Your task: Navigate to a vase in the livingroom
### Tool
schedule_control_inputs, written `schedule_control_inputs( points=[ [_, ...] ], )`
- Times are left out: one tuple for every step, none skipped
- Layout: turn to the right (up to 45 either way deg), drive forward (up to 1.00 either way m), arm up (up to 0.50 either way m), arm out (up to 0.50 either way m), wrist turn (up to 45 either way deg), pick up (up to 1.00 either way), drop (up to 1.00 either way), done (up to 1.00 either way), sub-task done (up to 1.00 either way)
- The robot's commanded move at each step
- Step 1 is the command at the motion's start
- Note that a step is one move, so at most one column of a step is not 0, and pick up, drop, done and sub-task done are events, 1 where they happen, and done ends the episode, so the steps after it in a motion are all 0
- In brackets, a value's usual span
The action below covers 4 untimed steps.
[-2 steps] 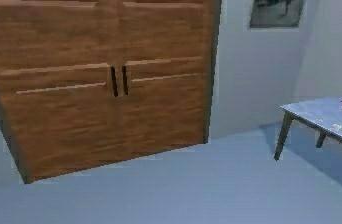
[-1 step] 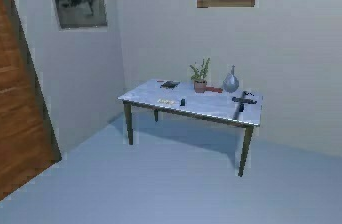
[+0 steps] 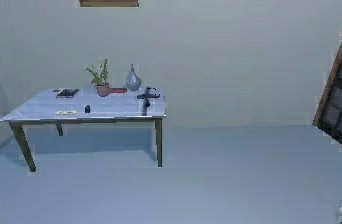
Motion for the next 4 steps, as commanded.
schedule_control_inputs(
  points=[
    [0.0, 0.7, 0.0, 0.0, 0.0, 0.0, 0.0, 0.0, 0.0],
    [21.0, 0.0, 0.0, 0.0, 0.0, 0.0, 0.0, 0.0, 0.0],
    [0.0, 0.75, 0.0, 0.0, 0.0, 0.0, 0.0, 0.0, 0.0],
    [-45.0, 0.0, 0.0, 0.0, 0.0, 0.0, 0.0, 0.0, 0.0]
  ],
)
